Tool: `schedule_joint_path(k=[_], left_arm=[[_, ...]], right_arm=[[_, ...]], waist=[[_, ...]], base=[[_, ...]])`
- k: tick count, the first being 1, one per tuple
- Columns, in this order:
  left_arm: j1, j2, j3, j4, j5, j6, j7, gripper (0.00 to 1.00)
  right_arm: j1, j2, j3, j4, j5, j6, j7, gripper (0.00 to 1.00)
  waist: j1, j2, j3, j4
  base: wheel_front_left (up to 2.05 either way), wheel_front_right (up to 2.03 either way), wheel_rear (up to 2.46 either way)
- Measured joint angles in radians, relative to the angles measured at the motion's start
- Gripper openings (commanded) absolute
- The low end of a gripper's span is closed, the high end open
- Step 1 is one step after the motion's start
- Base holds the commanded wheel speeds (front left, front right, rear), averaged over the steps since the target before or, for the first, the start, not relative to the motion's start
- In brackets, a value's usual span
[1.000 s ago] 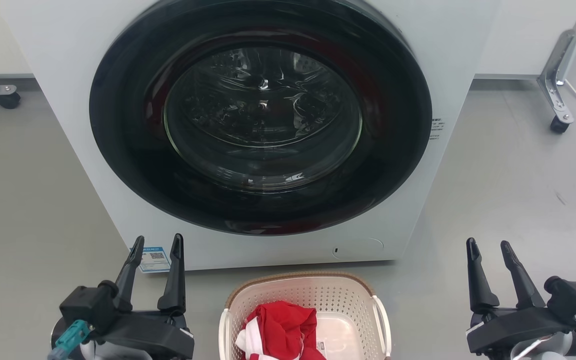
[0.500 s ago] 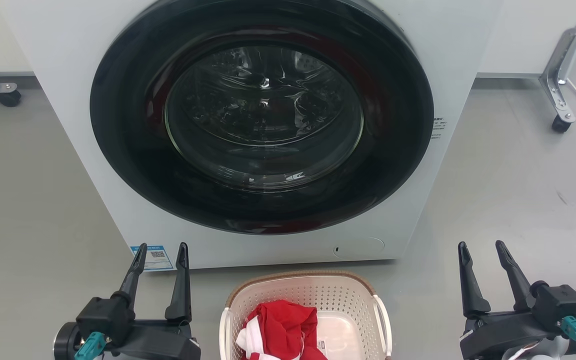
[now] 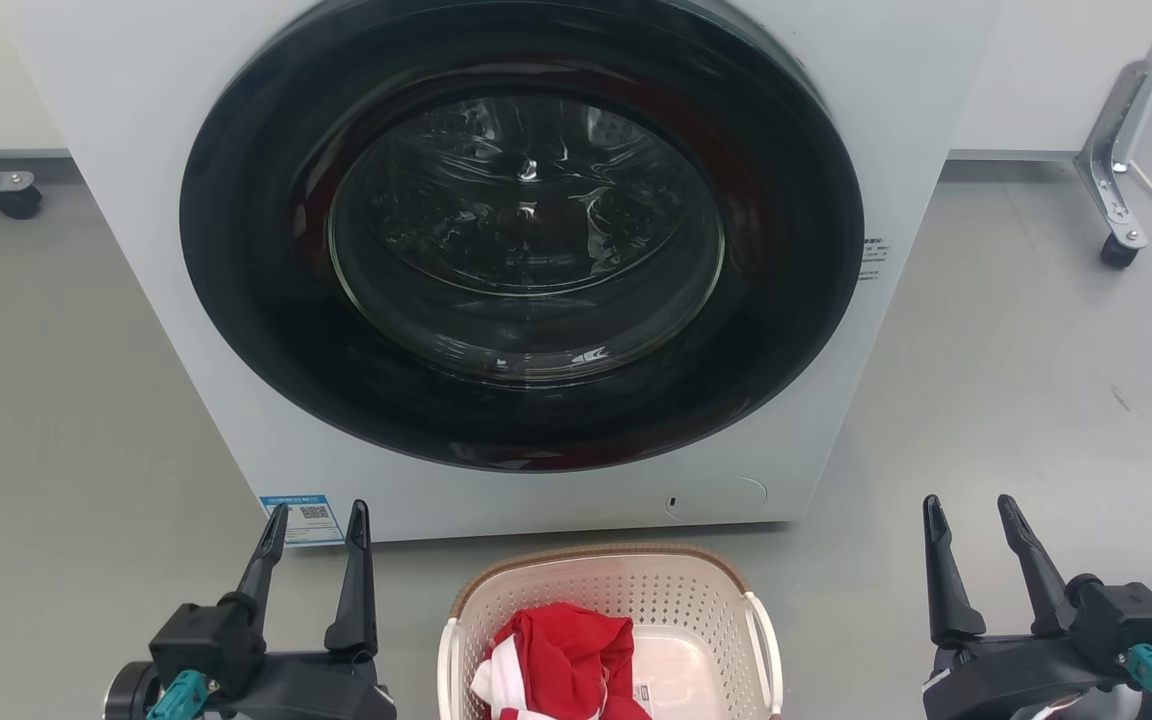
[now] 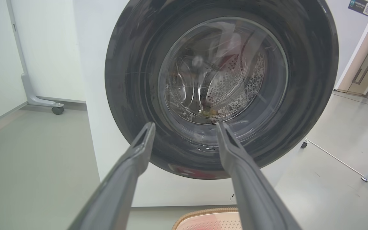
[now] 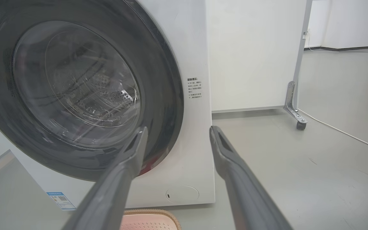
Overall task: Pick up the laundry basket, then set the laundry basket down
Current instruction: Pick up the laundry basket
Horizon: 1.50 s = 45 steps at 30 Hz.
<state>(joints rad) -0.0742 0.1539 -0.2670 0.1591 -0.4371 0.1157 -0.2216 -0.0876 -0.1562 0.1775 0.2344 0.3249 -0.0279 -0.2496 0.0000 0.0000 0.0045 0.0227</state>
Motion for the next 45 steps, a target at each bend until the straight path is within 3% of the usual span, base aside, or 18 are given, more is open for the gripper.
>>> schedule_joint_path(k=[31, 45], left_arm=[[0.002, -0.027, 0.018, 0.019, 0.021, 0.008, 0.022, 1.00], [0.000, -0.028, 0.017, 0.016, 0.063, 0.009, 0.028, 1.00]], right_arm=[[0.001, 0.011, -0.019, 0.000, -0.024, 0.019, 0.000, 1.00], [0.010, 0.020, -0.024, -0.023, -0.033, 0.030, 0.000, 1.00]], waist=[[0.0000, 0.0000, -0.001, 0.001], [0.0000, 0.0000, 0.065, 0.002]], base=[[0.00, 0.00, 0.00], [0.00, 0.00, 0.00]])
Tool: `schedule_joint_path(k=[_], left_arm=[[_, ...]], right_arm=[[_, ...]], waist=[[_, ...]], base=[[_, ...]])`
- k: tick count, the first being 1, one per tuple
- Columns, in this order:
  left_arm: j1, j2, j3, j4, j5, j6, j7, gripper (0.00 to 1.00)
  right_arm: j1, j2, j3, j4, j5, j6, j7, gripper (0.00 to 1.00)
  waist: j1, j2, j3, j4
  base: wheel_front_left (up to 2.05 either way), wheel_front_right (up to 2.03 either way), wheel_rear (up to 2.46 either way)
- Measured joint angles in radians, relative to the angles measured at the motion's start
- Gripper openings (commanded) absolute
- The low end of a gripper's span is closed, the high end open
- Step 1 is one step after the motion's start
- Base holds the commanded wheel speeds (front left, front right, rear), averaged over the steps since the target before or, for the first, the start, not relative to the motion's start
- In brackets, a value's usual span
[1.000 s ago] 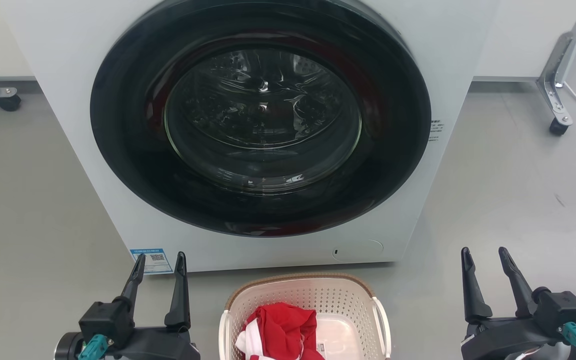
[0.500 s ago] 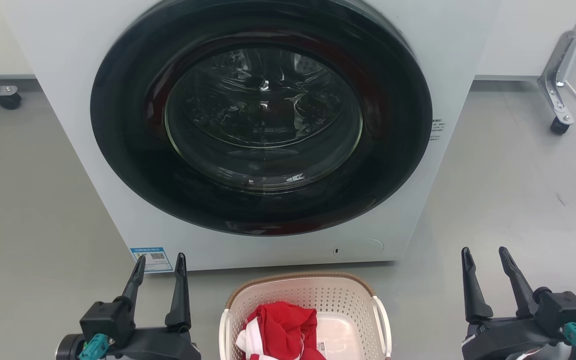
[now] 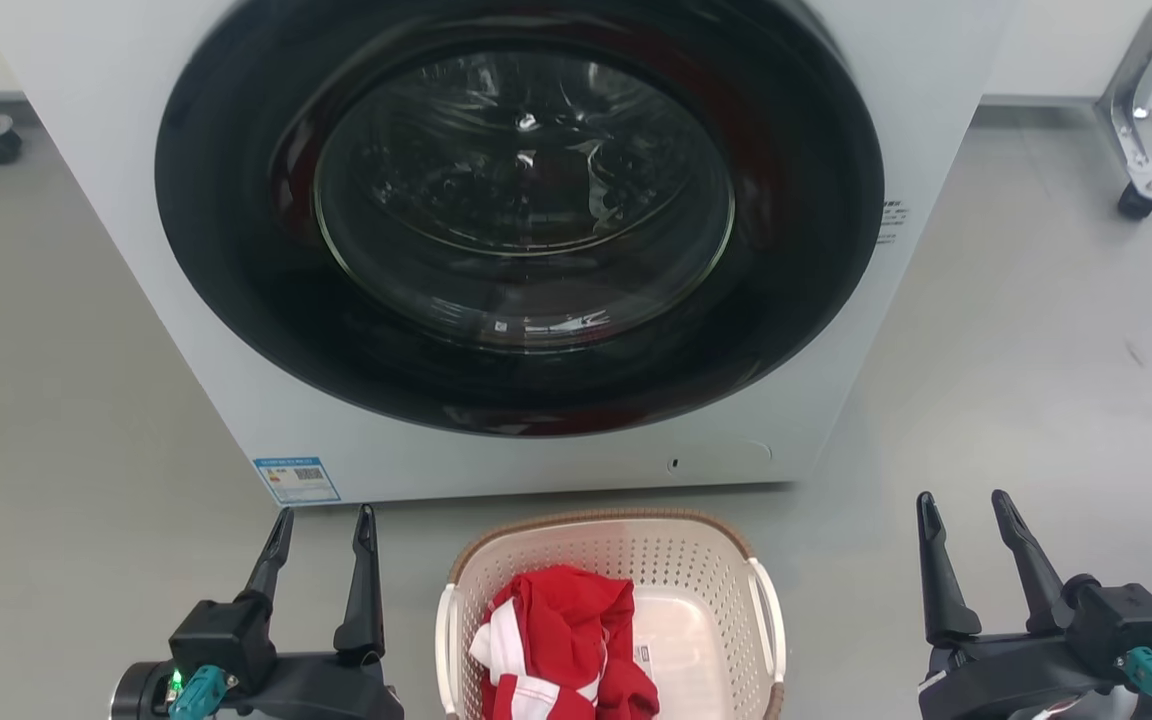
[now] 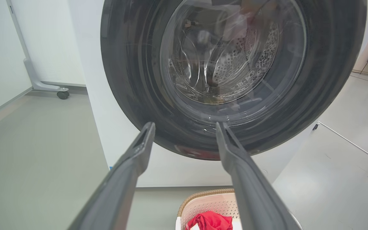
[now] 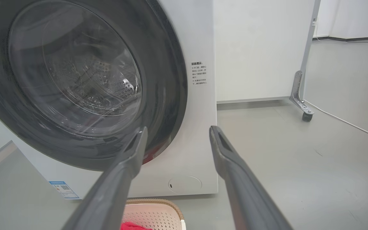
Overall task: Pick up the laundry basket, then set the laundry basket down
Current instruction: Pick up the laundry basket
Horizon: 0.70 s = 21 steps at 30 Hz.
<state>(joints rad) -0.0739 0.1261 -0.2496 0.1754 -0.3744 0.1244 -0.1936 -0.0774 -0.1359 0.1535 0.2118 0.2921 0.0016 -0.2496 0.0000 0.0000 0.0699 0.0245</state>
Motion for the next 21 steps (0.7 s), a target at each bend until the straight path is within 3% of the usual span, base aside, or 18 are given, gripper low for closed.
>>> schedule_joint_path(k=[21], left_arm=[[-0.186, -0.005, -0.008, 0.052, 0.061, 0.000, 0.032, 1.00]], right_arm=[[-0.165, -0.001, 0.004, 0.038, -0.031, 0.018, -0.003, 1.00]], waist=[[0.0002, 0.0001, 0.251, -0.004]], base=[[0.00, 0.00, 0.00]])
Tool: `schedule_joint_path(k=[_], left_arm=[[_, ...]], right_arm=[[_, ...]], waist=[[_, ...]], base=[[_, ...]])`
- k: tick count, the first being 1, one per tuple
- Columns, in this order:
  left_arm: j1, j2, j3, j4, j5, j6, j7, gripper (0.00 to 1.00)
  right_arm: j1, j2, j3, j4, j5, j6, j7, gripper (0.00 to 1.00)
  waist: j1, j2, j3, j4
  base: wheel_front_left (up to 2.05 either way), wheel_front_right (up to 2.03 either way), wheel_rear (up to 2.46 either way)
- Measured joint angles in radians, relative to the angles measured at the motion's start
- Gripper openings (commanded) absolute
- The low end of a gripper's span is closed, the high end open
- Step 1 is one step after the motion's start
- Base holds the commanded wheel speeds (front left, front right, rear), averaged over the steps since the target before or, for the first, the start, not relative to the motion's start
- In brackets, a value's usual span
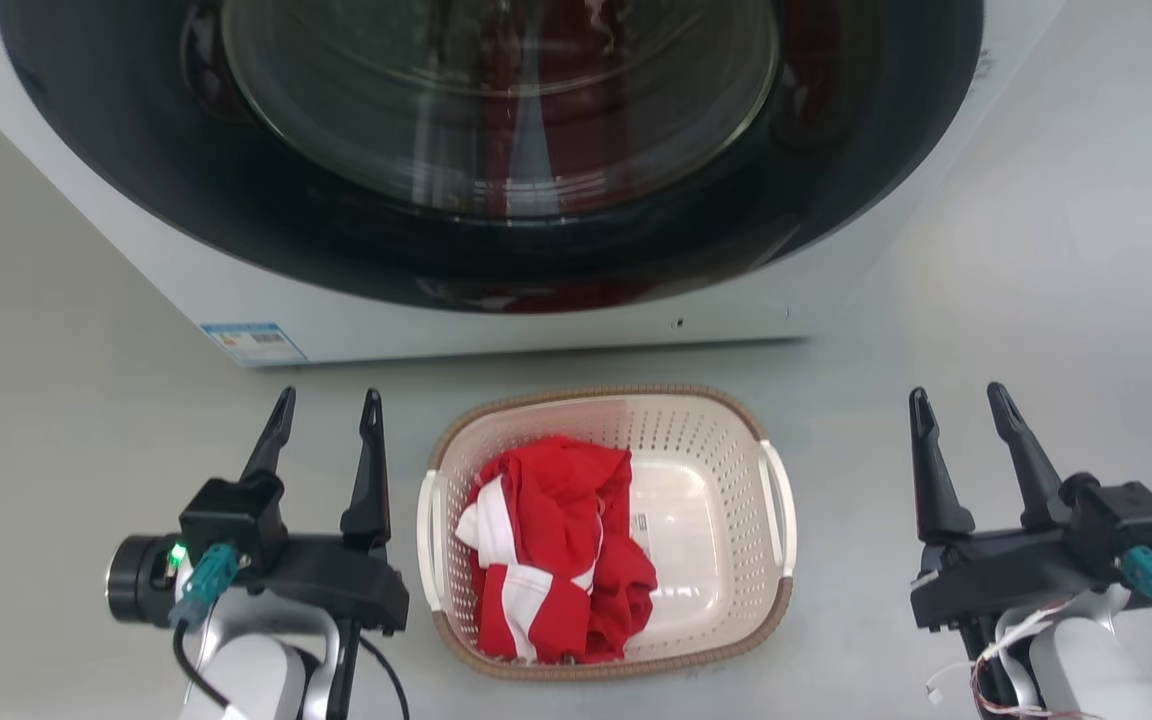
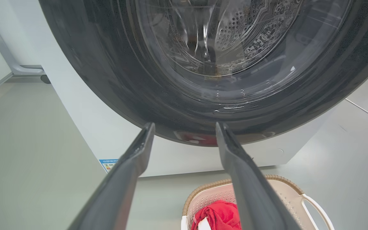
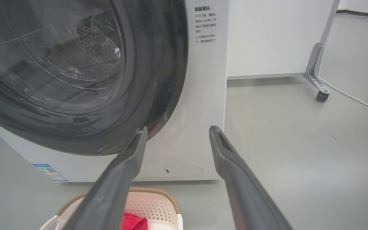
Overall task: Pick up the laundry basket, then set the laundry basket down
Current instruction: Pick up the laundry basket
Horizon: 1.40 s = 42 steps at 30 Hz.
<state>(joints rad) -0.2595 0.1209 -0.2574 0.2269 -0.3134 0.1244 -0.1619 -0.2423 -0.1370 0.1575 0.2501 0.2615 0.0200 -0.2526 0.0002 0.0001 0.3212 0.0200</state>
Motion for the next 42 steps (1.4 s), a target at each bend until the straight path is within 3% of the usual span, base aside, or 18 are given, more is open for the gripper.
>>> schedule_joint_path(k=[17, 31, 42], left_arm=[[-0.240, -0.012, -0.009, 0.211, 0.005, -0.029, 0.046, 1.00], [-0.421, -0.022, -0.024, 0.404, -0.002, -0.100, 0.081, 1.00], [-0.478, -0.036, -0.048, 0.551, -0.004, -0.144, 0.090, 1.00]], right_arm=[[-0.235, 0.007, 0.027, 0.197, -0.021, 0.016, -0.001, 1.00], [-0.426, 0.021, 0.061, 0.379, -0.035, 0.038, -0.001, 1.00], [-0.487, 0.033, 0.086, 0.508, -0.052, 0.050, -0.001, 1.00]], waist=[[0.0001, 0.0001, 0.230, 0.004], [-0.0001, 0.0000, 0.367, 0.005], [-0.0002, 0.0000, 0.449, 0.007]], base=[[0.00, 0.00, 0.00], [0.00, 0.00, 0.00], [0.00, 0.00, 0.00]])
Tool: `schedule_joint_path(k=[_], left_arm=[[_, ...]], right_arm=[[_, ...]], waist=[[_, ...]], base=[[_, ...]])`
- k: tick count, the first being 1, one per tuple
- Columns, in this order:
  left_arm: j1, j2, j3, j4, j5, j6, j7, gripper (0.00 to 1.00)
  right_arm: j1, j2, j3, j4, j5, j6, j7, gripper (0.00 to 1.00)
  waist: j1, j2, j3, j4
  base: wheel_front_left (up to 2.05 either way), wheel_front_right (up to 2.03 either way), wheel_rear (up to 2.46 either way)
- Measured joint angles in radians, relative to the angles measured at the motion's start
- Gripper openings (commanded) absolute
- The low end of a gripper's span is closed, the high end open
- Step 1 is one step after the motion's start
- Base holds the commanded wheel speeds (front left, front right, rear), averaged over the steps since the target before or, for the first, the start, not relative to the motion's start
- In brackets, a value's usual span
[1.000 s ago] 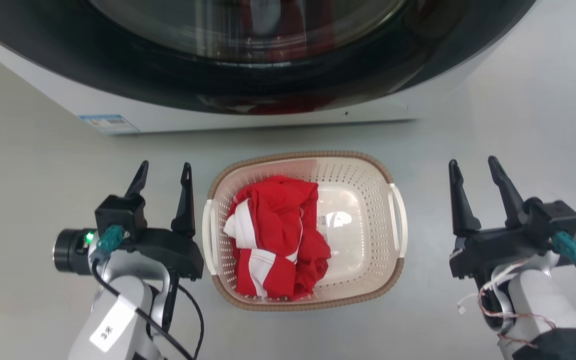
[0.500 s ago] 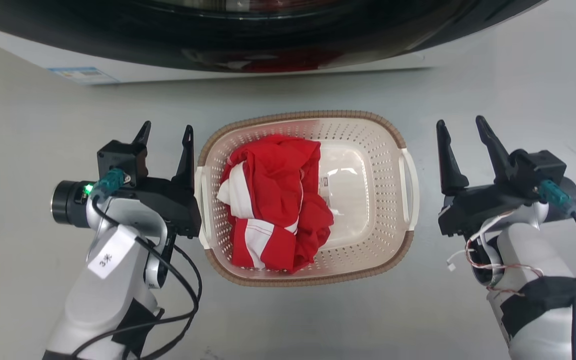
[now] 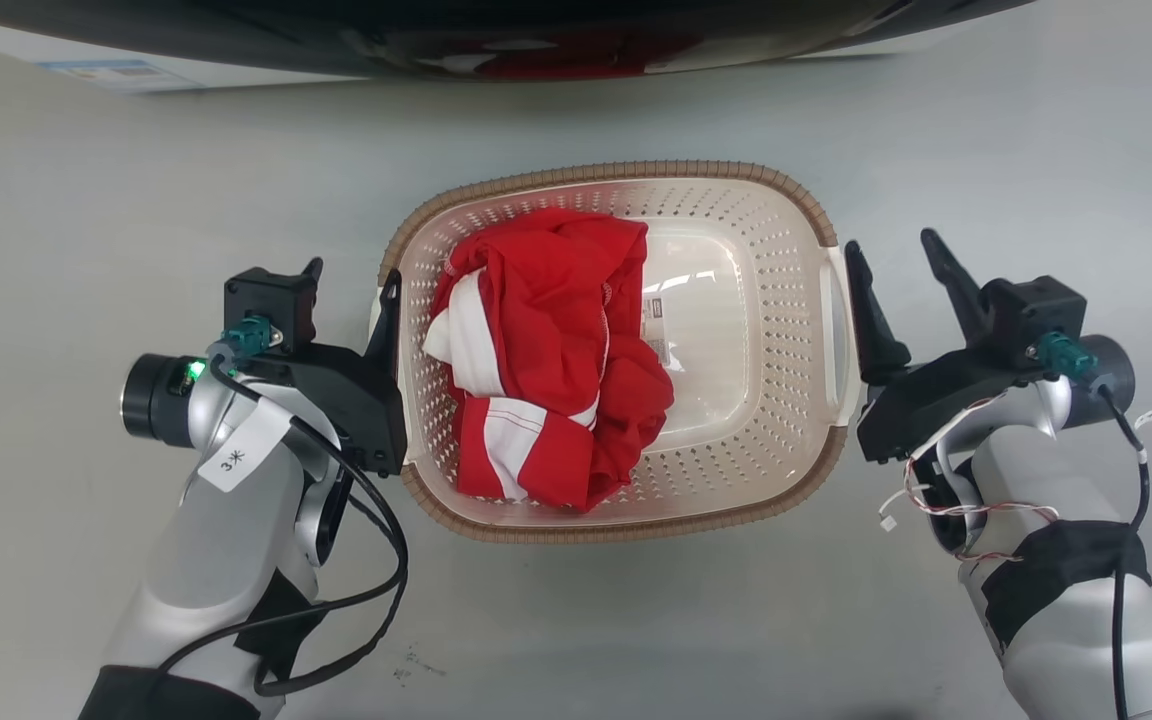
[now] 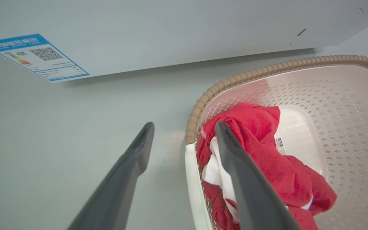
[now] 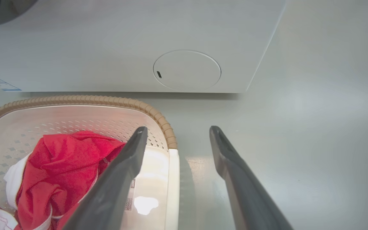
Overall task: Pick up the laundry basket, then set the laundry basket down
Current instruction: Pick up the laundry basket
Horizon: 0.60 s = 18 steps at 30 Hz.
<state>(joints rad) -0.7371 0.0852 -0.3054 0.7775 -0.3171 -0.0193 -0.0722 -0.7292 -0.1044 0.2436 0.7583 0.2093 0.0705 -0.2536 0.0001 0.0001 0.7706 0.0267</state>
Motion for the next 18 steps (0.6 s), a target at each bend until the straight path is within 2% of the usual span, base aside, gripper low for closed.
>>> schedule_joint_path(k=[18], left_arm=[[-0.041, -0.012, -0.023, 0.194, -0.008, -0.053, -0.005, 1.00]], right_arm=[[-0.032, 0.021, 0.027, 0.171, 0.003, 0.018, 0.000, 1.00]], waist=[[-0.0001, -0.0002, 0.070, -0.002]], base=[[0.00, 0.00, 0.00]])
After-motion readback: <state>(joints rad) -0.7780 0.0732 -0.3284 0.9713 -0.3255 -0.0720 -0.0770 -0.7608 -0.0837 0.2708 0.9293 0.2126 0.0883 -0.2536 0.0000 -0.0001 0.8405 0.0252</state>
